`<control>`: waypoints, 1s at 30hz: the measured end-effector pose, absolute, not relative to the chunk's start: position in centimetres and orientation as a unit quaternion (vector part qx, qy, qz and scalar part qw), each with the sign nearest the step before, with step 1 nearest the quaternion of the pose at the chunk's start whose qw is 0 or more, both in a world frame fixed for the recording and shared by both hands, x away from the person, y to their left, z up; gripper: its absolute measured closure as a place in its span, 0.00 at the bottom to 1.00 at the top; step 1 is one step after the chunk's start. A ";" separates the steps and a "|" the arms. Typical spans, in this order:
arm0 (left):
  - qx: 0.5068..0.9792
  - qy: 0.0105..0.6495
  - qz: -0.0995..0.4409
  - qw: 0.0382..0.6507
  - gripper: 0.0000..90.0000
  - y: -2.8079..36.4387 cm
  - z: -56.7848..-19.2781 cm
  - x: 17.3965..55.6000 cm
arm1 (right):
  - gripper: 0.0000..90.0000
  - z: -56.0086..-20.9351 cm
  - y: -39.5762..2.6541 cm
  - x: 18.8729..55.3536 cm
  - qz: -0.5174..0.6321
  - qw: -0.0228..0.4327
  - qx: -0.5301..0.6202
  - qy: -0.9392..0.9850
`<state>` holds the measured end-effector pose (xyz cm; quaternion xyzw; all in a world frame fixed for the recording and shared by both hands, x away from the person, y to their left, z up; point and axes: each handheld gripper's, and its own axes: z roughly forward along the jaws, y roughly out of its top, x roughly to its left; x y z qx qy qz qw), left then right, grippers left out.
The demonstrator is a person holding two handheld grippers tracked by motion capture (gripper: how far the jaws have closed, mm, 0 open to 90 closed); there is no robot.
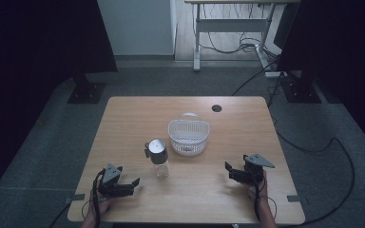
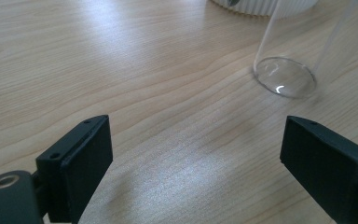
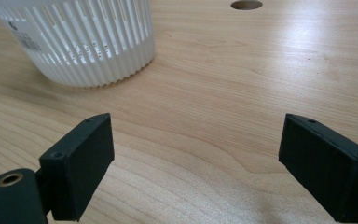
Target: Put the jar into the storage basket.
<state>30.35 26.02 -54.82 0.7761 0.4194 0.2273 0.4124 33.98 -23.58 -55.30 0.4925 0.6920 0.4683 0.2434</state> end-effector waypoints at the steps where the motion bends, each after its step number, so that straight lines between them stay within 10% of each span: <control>1: 0.777 0.419 0.227 0.412 0.10 26.0 -54.8 30.4 | 0.11 -55.3 -23.5 34.0 0.463 0.247 0.492 0.695; 30: 0.764 0.383 0.264 0.447 0.06 26.1 -54.1 29.1 | 0.09 -55.3 -23.1 34.0 0.446 0.260 0.498 0.697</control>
